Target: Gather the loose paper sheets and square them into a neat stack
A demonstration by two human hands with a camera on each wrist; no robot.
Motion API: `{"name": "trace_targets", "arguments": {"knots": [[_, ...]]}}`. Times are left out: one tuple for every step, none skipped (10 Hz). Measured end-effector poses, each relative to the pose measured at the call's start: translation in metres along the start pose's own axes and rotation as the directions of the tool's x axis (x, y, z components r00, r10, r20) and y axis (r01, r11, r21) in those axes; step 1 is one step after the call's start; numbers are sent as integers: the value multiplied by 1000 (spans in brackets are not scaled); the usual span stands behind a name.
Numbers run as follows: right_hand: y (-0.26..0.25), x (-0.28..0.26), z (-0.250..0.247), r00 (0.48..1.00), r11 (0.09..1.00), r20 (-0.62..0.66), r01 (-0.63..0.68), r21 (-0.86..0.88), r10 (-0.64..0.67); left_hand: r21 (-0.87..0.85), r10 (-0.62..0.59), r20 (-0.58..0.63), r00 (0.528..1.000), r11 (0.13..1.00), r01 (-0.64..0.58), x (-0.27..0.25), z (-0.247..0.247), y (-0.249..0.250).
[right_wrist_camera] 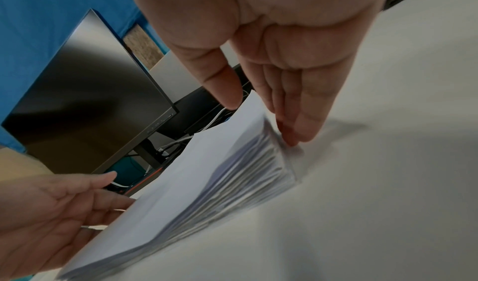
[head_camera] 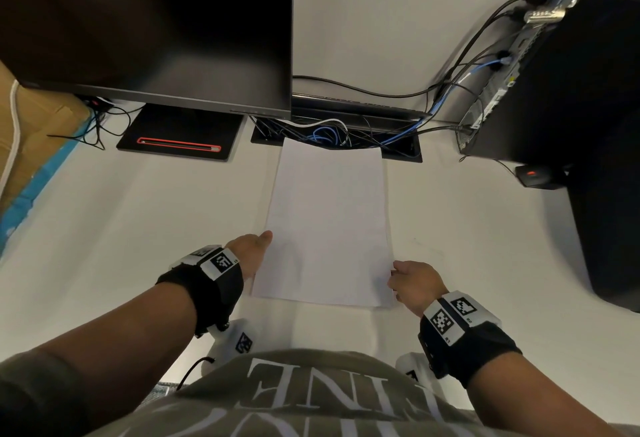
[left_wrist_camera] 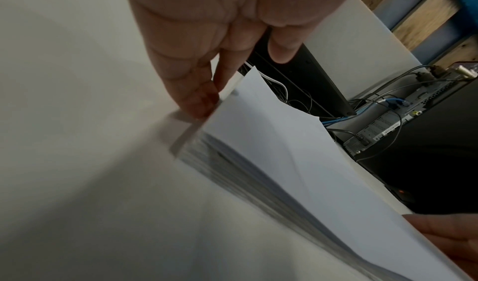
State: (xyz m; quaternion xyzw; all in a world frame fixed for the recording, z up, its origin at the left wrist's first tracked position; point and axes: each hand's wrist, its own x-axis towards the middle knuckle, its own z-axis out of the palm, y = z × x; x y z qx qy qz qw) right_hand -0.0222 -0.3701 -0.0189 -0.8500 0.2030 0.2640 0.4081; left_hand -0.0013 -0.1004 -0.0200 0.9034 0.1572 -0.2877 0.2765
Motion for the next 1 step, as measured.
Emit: {"name": "trace_targets", "arguments": {"knots": [[4, -10, -8, 996, 997, -79, 28, -72, -34, -49, -31, -95, 995, 998, 26, 7, -2, -17]]}}
